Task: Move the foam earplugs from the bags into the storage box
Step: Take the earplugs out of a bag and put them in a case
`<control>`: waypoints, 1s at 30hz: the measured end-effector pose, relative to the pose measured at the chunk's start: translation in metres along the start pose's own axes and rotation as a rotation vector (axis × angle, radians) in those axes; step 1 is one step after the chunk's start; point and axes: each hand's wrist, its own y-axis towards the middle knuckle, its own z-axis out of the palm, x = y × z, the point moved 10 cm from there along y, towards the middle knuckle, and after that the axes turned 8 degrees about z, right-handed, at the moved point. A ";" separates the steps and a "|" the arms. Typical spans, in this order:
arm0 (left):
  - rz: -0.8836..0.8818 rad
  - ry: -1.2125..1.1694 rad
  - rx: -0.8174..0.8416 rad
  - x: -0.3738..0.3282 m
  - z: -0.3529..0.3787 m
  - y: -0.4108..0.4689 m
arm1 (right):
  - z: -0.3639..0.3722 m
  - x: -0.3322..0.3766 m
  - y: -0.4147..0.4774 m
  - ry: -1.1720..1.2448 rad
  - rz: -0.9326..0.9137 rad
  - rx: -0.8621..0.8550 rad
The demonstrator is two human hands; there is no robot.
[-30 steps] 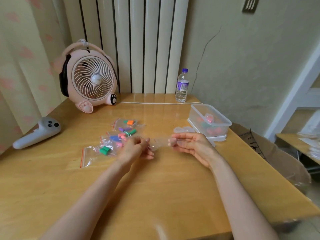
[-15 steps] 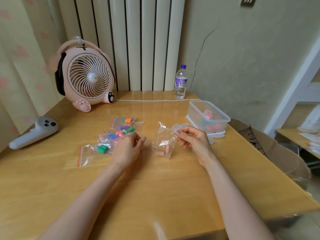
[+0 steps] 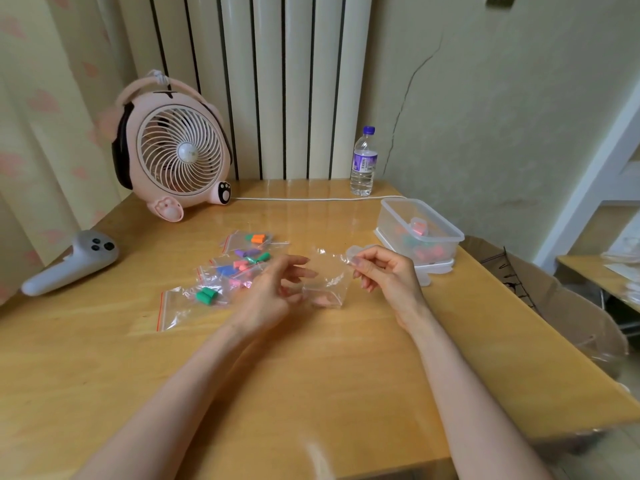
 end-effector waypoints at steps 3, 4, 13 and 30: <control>-0.011 0.049 0.003 0.001 0.003 -0.001 | 0.003 0.003 -0.002 0.022 -0.016 0.014; -0.002 0.075 -0.023 0.000 0.001 -0.002 | 0.003 0.003 -0.002 0.033 -0.016 0.012; -0.184 -0.255 -0.545 0.018 -0.050 -0.015 | -0.034 -0.004 0.001 -0.787 -0.075 -0.485; 0.178 0.353 -0.325 -0.015 -0.036 -0.003 | -0.001 -0.017 0.011 -0.926 -0.193 -0.307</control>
